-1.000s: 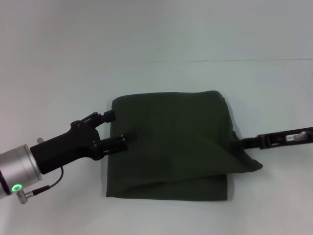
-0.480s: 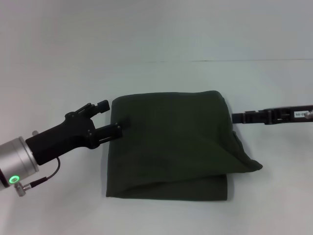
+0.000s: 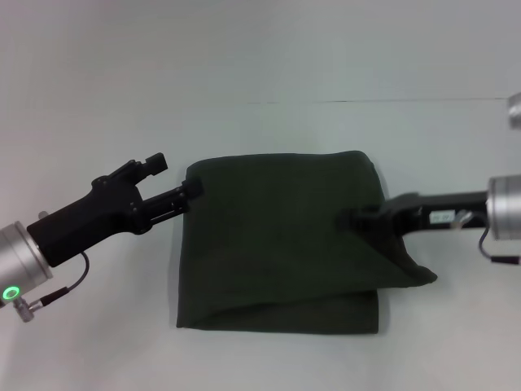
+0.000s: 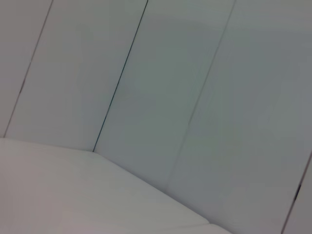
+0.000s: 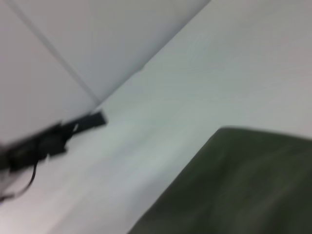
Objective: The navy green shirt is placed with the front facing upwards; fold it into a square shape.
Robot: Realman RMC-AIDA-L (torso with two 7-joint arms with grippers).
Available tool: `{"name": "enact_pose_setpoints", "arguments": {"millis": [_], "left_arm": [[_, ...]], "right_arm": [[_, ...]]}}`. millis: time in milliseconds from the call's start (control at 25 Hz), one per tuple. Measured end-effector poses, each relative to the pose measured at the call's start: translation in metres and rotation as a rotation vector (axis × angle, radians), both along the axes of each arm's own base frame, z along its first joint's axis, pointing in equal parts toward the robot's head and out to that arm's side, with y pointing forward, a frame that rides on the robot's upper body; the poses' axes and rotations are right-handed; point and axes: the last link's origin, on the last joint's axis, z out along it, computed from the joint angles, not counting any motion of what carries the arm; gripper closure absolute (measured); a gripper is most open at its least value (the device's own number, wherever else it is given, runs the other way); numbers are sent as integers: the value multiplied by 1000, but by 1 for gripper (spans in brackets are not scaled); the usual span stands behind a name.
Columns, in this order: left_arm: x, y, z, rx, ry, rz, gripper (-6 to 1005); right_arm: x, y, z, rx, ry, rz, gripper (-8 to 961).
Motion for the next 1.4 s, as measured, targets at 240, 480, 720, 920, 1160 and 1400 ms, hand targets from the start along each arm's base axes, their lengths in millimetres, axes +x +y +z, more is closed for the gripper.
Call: {"name": "enact_pose_setpoints", "arguments": {"millis": [240,480,720,920,1160,1400], "left_arm": [[-5,-2,4,17,-12,23,48],[-7,-3,4,20,-13,29,48],[-7,-4,4,20,-12,30,49],[-8,-4,4,19,-10,33,49],[-8,-3,3,19,-8,37,49],[-9,-2,4,25,-6,43,49]], "right_arm": [[5,-8,-20,-50,-77,18,758],[14,-17,-36,-102,-151,25,924],[9,-31,-43,-204,-163,85,944],[3,-33,-37,-216,-140,125,932],[-13,-26,-36,-189,-96,168,918],[-24,-18,-46,-164,-112,182,903]]}}
